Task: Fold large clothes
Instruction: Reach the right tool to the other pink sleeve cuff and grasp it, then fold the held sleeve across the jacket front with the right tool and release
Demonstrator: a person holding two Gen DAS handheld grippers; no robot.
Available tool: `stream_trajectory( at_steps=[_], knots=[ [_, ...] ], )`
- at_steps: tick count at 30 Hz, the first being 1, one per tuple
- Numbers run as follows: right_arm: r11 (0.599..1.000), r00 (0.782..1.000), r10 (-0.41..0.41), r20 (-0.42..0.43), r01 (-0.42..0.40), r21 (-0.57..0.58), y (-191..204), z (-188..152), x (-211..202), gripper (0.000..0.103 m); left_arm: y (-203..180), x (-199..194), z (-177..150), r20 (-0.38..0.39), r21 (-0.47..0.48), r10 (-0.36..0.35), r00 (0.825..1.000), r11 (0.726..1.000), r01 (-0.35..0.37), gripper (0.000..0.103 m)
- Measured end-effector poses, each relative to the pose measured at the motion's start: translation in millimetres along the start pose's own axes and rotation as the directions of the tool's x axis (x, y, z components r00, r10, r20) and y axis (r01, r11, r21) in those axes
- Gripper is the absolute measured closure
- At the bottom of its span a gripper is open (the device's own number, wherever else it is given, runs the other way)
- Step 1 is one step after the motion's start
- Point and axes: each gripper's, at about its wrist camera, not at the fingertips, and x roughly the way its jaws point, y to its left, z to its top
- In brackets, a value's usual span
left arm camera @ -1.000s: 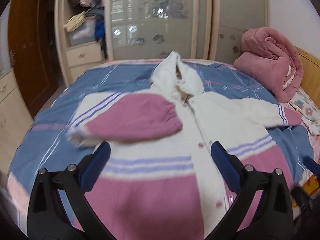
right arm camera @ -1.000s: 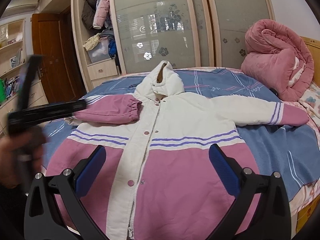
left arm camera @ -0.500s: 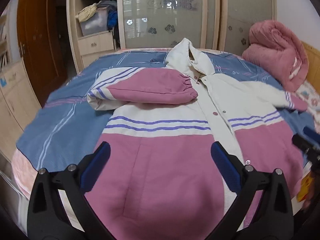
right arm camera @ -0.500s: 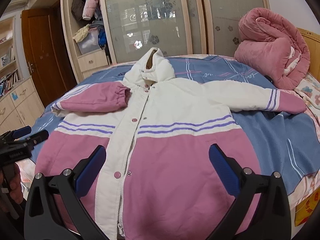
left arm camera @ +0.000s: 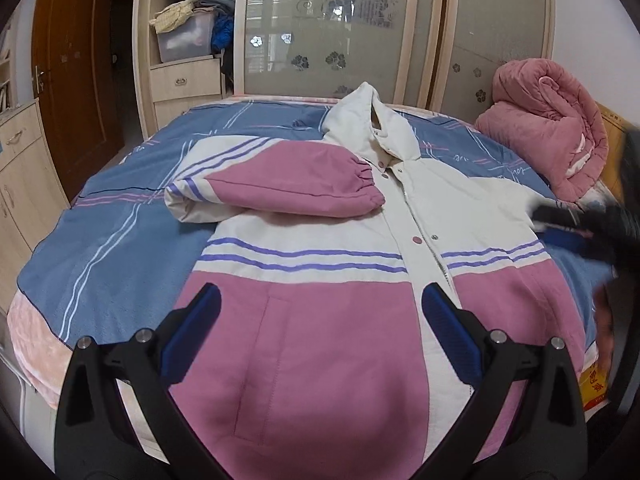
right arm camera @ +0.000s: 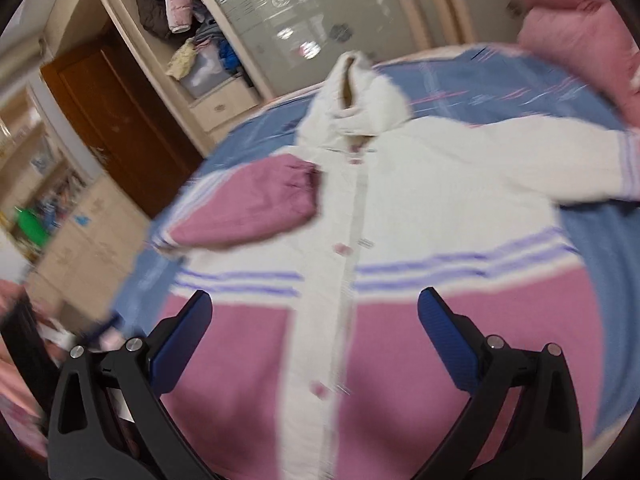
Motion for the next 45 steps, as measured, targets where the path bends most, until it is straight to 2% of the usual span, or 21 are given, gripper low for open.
stream_trajectory(
  at_steps=[5, 7, 9, 13, 15, 18, 20, 26, 27, 29, 30, 32, 38, 45],
  knots=[
    [0.992, 0.989, 0.114, -0.099, -0.107, 0.07, 4.8, 48.6, 54.0, 0.002, 6.4, 1.0, -1.1, -0.01, -0.019, -0.02, 1.0, 1.0, 0.02, 0.002],
    [0.993, 0.988, 0.112, -0.111, -0.107, 0.051, 8.1, 67.1, 77.8, 0.011, 8.2, 0.5, -1.4, -0.011, -0.022, -0.025, 1.0, 0.999, 0.024, 0.002],
    [0.993, 0.987, 0.109, -0.122, -0.103, 0.05, 6.2, 82.5, 98.8, 0.023, 9.1, -0.8, -1.6, -0.007, -0.02, -0.027, 1.0, 0.999, 0.027, 0.002],
    [0.991, 0.978, 0.117, -0.174, -0.103, 0.087, -2.5, 99.5, 140.5, 0.042, 8.0, -1.2, -2.0, -0.007, -0.01, -0.035, 0.999, 0.999, 0.035, 0.002],
    [0.994, 0.977, 0.103, -0.188, -0.093, 0.061, 0.1, 105.1, 157.0, 0.053, 7.5, 0.0, -2.1, -0.009, -0.008, -0.036, 0.999, 0.999, 0.036, 0.002],
    [0.998, 0.98, 0.066, -0.187, -0.06, 0.036, -1.1, 110.9, 176.4, 0.056, 6.9, 3.2, -2.7, -0.018, -0.007, -0.037, 0.999, 0.999, 0.037, 0.002],
    [0.998, 0.978, 0.058, -0.2, -0.051, 0.042, -5.7, 113.4, 190.1, 0.063, 6.4, 4.2, -3.2, -0.023, -0.007, -0.041, 0.999, 0.999, 0.041, 0.002],
    [0.996, 0.971, 0.065, -0.229, -0.048, 0.079, -15.0, 114.4, 220.2, 0.066, 3.6, 6.2, -2.6, -0.023, 0.0, -0.044, 0.999, 0.999, 0.044, 0.002],
    [0.994, 0.97, 0.086, -0.228, -0.066, 0.092, -14.5, 114.4, 221.9, 0.075, 3.7, 7.1, -2.5, -0.025, -0.003, -0.044, 0.999, 0.999, 0.044, 0.002],
    [0.991, 0.97, 0.104, -0.221, -0.082, 0.108, -12.1, 115.4, 223.1, 0.085, 3.8, 8.6, -1.7, -0.029, -0.009, -0.046, 0.999, 0.999, 0.046, 0.002],
    [0.989, 0.97, 0.116, -0.212, -0.092, 0.118, -10.9, 115.4, 223.4, 0.095, 3.3, 8.5, -1.7, -0.029, -0.009, -0.046, 0.999, 0.999, 0.046, 0.002],
    [0.984, 0.965, 0.141, -0.221, -0.113, 0.136, -7.5, 115.1, 225.4, 0.1, 0.8, 9.6, -1.3, -0.027, -0.004, -0.045, 0.999, 0.999, 0.045, 0.002],
    [0.994, 0.981, 0.105, -0.166, -0.101, 0.028, 21.4, 125.6, 207.1, 0.101, -3.8, 12.2, -2.5, -0.034, -0.007, -0.045, 0.998, 0.999, 0.044, 0.002],
    [0.989, 0.99, 0.14, -0.022, -0.141, -0.041, 44.3, 166.6, 138.1, 0.102, -4.4, 14.2, -3.8, -0.04, -0.004, -0.041, 0.998, 0.999, 0.041, 0.002]
  ],
)
